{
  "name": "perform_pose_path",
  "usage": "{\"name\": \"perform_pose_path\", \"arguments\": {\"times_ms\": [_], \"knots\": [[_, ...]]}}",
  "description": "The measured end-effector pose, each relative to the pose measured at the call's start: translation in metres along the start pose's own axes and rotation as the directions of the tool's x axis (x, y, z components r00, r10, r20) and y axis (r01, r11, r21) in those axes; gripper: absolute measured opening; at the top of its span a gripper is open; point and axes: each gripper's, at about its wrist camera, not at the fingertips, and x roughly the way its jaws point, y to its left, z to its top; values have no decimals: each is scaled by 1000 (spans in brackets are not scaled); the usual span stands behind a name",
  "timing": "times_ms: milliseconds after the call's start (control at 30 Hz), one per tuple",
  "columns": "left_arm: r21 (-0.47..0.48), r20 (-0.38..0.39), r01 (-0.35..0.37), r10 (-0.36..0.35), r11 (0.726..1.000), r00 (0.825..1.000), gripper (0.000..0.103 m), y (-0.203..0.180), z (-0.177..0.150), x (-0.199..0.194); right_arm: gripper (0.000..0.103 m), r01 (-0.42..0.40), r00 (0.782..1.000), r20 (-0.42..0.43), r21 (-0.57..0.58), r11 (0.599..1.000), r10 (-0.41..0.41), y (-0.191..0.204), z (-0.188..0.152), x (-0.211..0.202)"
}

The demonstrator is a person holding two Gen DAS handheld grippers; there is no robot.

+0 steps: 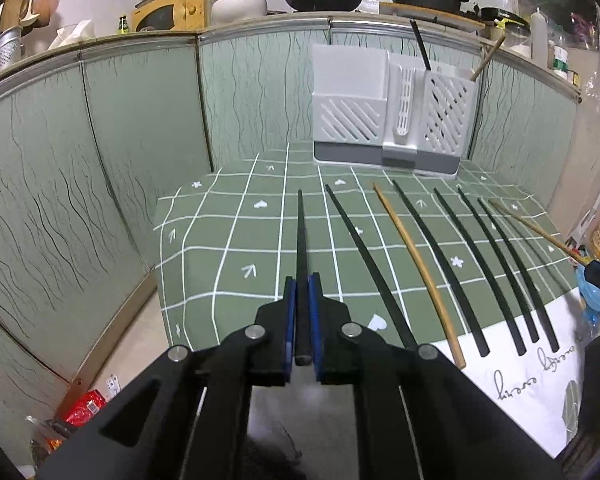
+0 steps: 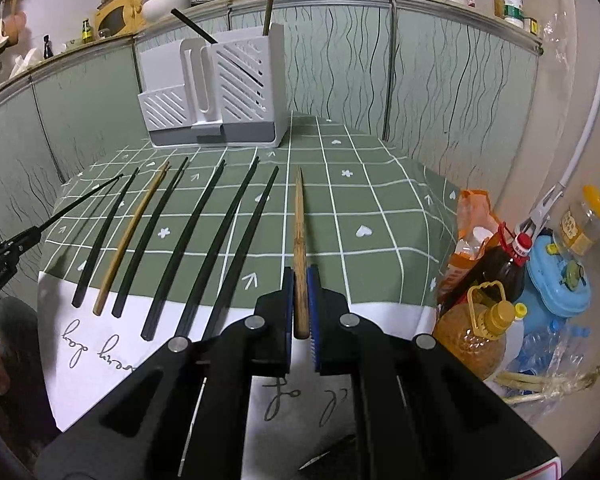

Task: Organize utensils
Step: 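Lift both chopsticks upright and carry them above the white holder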

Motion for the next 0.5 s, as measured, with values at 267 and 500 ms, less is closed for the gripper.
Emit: {"name": "perform_pose_path", "arguments": {"times_ms": [267, 500], "knots": [[8, 10, 54, -54, 999, 998, 8, 7, 18, -12, 6, -12, 998, 69, -3, 1000, 13, -7, 23, -19], [37, 38, 102, -103, 994, 994, 8, 13, 44, -28, 6, -22, 992, 123, -19, 1000, 24, -11, 47, -34]]}}
